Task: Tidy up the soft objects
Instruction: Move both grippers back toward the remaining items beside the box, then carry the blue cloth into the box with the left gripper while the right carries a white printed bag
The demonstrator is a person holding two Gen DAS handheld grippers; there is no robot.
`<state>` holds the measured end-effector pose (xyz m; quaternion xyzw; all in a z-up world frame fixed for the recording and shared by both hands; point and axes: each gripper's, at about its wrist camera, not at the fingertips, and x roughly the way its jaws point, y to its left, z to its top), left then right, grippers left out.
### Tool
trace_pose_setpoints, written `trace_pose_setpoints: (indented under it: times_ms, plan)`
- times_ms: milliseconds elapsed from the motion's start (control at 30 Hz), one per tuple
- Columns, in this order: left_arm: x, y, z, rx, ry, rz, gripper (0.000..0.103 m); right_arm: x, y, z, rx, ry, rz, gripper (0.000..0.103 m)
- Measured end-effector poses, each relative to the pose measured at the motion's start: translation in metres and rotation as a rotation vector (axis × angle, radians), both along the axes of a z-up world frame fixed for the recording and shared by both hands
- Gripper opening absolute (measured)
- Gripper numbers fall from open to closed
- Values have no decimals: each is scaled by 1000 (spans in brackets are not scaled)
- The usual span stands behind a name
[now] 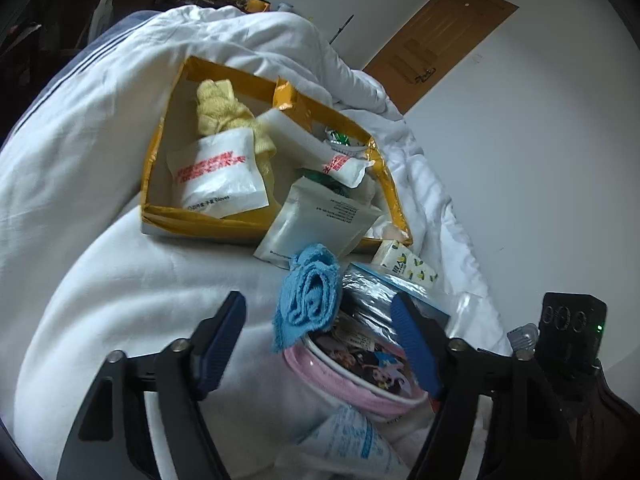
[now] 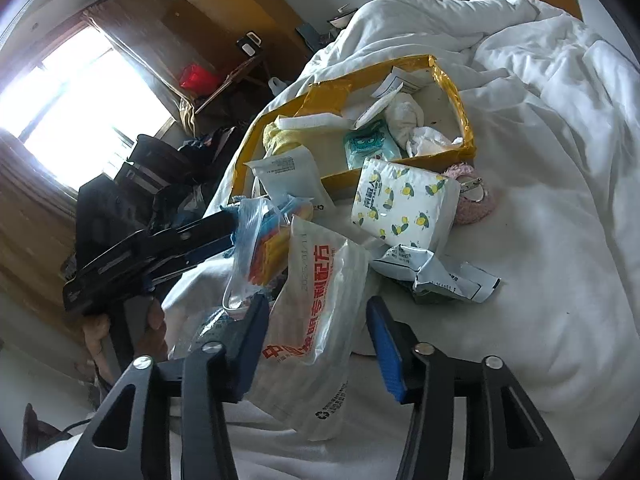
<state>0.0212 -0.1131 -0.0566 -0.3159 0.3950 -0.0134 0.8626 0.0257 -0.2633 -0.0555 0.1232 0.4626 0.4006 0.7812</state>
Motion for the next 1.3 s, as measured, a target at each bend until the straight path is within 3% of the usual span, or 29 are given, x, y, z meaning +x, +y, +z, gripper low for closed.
trace_pose_setpoints:
  times_ms: [133, 167, 267, 667, 1067, 1300]
  plan:
    - [11, 0, -9, 40, 28, 23, 42, -1, 4, -2, -11, 4, 21, 42]
    - [12, 2, -13, 28, 43, 25, 30, -2, 5, -3, -16, 4, 25, 34]
    - [6, 7, -13, 1, 39, 26, 21, -3, 6, -2, -28, -1, 22, 21]
    - [-29, 10, 26, -38, -123, 1, 19, -10, -1, 13, -5, -74, -7, 18]
    - [-38, 22, 32, -118, -177, 29, 19, -4, -28, 34, 122, -120, -68, 18]
    - [-24, 45, 46, -126, -171, 83, 19, 17, -24, 48, 115, -151, -66, 18]
